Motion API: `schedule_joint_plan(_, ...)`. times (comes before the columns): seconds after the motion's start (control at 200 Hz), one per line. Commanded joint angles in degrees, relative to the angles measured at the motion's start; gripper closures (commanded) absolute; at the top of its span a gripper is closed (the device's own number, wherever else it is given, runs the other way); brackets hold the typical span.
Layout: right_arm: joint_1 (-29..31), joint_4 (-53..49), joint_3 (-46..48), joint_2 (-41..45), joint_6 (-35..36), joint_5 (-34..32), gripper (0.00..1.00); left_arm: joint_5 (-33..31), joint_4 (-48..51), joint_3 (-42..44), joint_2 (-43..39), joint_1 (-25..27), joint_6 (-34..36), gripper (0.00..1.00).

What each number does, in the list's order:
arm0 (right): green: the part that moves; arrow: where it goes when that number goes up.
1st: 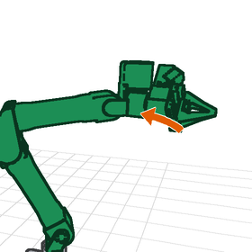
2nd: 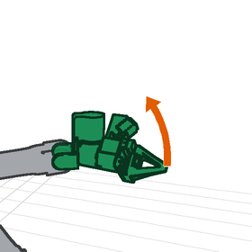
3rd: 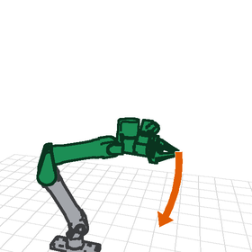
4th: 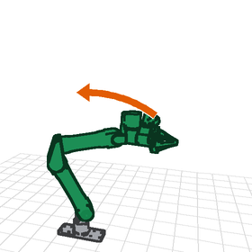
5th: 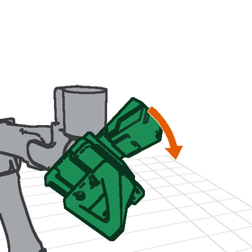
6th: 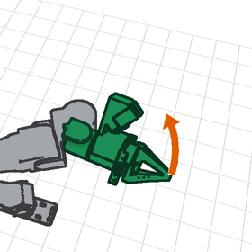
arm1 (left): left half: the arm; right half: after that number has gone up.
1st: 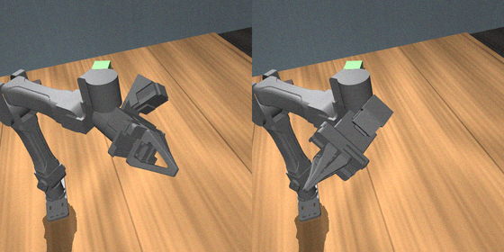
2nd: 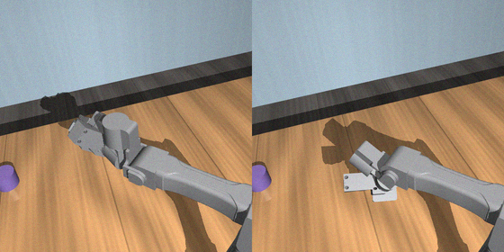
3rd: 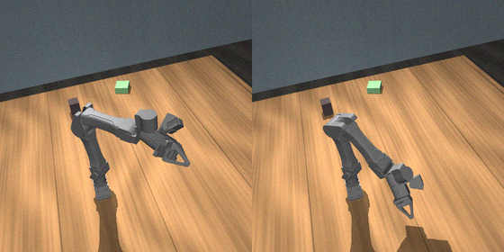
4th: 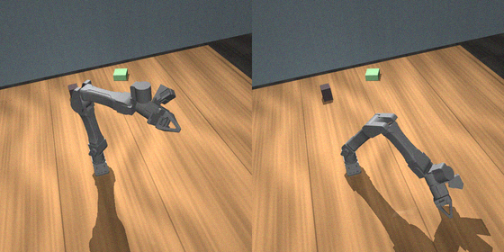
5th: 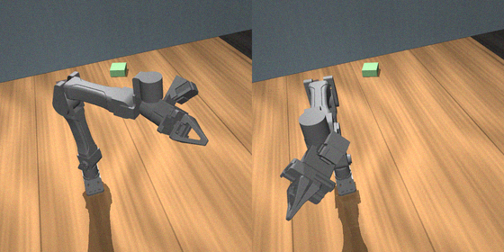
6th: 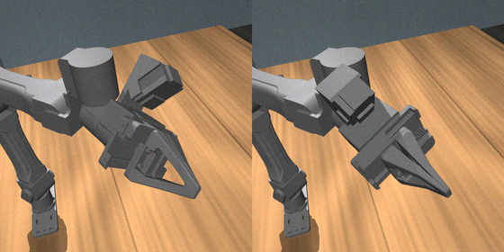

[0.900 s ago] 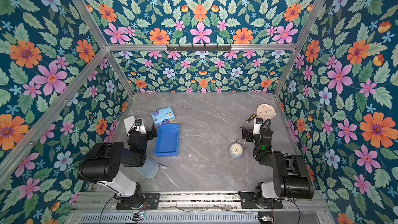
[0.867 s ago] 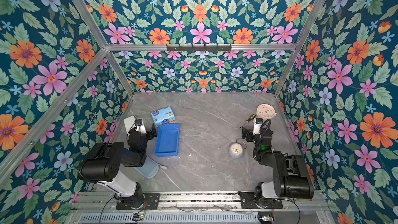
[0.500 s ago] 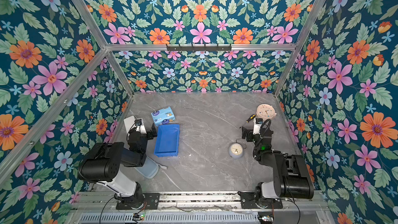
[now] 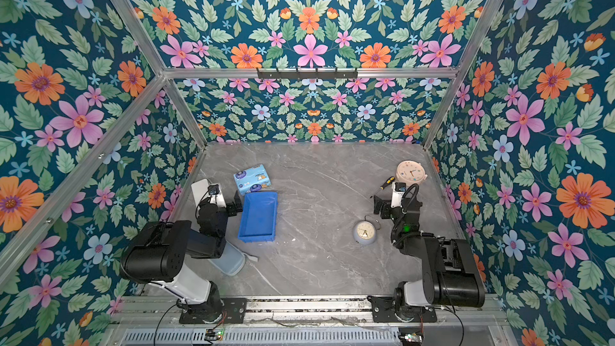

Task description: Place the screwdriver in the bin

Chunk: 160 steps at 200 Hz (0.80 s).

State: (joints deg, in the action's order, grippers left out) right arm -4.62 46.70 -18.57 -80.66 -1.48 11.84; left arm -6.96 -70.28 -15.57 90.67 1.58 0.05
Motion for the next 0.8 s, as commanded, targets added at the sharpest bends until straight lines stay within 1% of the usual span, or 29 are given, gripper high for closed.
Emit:
schedule_joint_plan(0.0,0.1,-3.3,-1.4,2.0,0.0,-0.3,0.01,-0.5,2.0,-0.2,-4.2,0.3,0.3,0.0)
schedule_joint_plan(0.21,0.1,-12.9,-4.0,8.8,0.2,0.7,0.01,1.0,12.2,-1.4,-16.3,1.4,1.8,0.0)
schedule_joint_plan(0.31,0.1,-20.0,-6.6,12.6,0.7,0.4,0.01,4.3,19.4,-4.3,-20.5,2.6,2.9,0.0)
schedule_joint_plan(0.385,0.1,-26.0,-9.1,15.1,1.5,0.3,0.01,6.0,23.1,-6.2,-22.4,4.4,3.5,0.0)
schedule_joint_plan(0.46,0.1,-30.5,-11.4,17.1,1.3,0.4,0.01,6.2,25.8,-7.9,-23.5,7.7,4.2,0.0)
schedule_joint_plan(0.54,0.1,-34.2,-13.6,18.6,-0.3,-0.5,0.01,5.4,28.5,-9.9,-23.5,13.7,7.4,0.0)
schedule_joint_plan(0.6,0.1,-37.2,-15.5,19.2,-3.8,-3.1,0.01,5.0,29.4,-11.2,-22.9,17.9,8.0,0.0)
schedule_joint_plan(0.71,0.1,-42.8,-19.5,19.2,-10.6,-7.8,0.01,5.9,29.5,-13.5,-20.7,24.0,6.5,0.0)
schedule_joint_plan(0.795,0.1,-48.9,-23.7,17.8,-11.5,-8.4,0.01,5.8,29.5,-15.8,-18.3,29.3,6.5,0.0)
